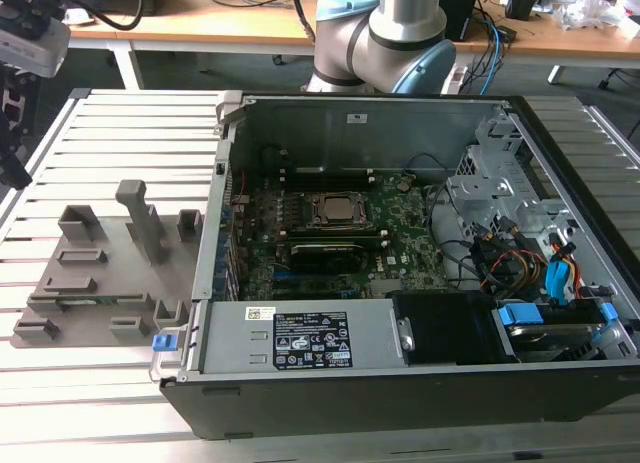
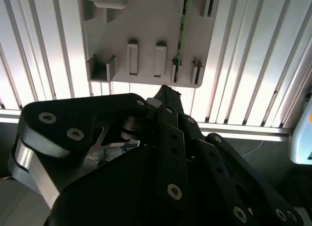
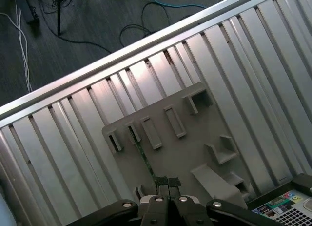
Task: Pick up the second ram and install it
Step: 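Pick up the second ram and move it above second insertion slot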
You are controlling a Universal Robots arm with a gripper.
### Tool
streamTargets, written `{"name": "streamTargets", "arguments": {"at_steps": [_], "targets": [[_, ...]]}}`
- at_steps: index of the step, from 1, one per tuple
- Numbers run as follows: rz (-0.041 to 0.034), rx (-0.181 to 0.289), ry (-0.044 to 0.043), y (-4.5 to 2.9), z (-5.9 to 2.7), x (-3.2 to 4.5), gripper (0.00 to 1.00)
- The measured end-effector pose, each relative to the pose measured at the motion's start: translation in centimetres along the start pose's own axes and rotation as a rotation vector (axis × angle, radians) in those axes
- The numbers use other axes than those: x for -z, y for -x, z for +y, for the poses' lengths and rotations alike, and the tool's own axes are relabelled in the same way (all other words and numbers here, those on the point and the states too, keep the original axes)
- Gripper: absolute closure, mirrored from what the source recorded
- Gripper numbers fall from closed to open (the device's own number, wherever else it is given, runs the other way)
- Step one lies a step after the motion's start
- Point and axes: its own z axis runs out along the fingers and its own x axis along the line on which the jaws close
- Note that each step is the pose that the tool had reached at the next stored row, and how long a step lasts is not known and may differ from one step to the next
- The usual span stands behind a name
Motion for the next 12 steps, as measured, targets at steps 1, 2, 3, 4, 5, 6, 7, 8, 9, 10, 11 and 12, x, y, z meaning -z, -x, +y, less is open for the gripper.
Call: {"name": "streamTargets", "arguments": {"at_steps": [1, 2, 3, 4, 5, 6, 7, 8, 9, 10, 11, 12], "targets": [[0.0002, 0.006, 0.0001, 0.00, 0.00, 0.00, 0.89], [0.0005, 0.017, 0.0003, 0.00, 0.00, 0.00, 0.89], [0.0009, 0.031, 0.0005, 0.00, 0.00, 0.00, 0.89], [0.0017, 0.055, 0.0010, 0.00, 0.00, 0.00, 0.89], [0.0021, 0.068, 0.0013, 0.00, 0.00, -0.01, 0.89], [0.0024, 0.079, 0.0016, 0.00, 0.00, -0.01, 0.89], [0.0028, 0.091, 0.0018, 0.00, 0.00, -0.01, 0.89], [0.0030, 0.096, 0.0019, 0.00, 0.00, -0.01, 0.89], [0.0032, 0.102, 0.0020, 0.00, 0.00, -0.01, 0.89], [0.0035, 0.114, 0.0023, 0.00, 0.00, -0.01, 0.89], [0.0040, 0.126, 0.0025, 0.00, 0.00, 0.00, 0.89], [0.0043, 0.139, 0.0028, 0.00, 0.00, -0.01, 0.89]]}}
